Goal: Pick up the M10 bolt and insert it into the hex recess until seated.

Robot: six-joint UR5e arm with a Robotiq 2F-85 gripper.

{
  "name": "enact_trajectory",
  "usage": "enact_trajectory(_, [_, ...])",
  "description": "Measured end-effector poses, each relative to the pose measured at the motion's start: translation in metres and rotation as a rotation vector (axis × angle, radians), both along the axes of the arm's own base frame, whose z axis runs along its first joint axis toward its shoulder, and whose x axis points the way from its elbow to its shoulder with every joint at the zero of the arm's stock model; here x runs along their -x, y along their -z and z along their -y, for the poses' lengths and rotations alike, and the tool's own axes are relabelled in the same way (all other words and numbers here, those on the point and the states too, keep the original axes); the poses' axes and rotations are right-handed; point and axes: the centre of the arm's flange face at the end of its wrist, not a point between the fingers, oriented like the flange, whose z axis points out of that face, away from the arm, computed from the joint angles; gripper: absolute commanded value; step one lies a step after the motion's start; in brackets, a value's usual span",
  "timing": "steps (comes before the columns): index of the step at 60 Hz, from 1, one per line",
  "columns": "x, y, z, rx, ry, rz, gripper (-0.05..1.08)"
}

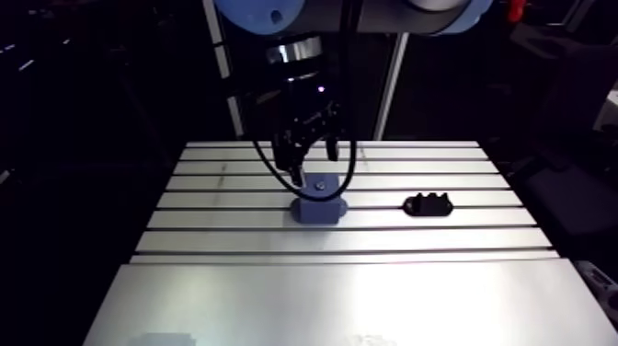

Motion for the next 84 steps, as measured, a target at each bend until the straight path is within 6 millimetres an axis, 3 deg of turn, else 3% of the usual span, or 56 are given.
enact_trajectory(35, [0.001, -0.012, -0.004, 0.028, 0.084, -0.061, 0.01])
enact_trajectory(58, [0.001, -0.018, -0.026, 0.035, 0.244, -0.122, 0.01])
enact_trajectory(84, [-0.001, -0.016, -0.028, 0.038, 0.226, -0.120, 0.07])
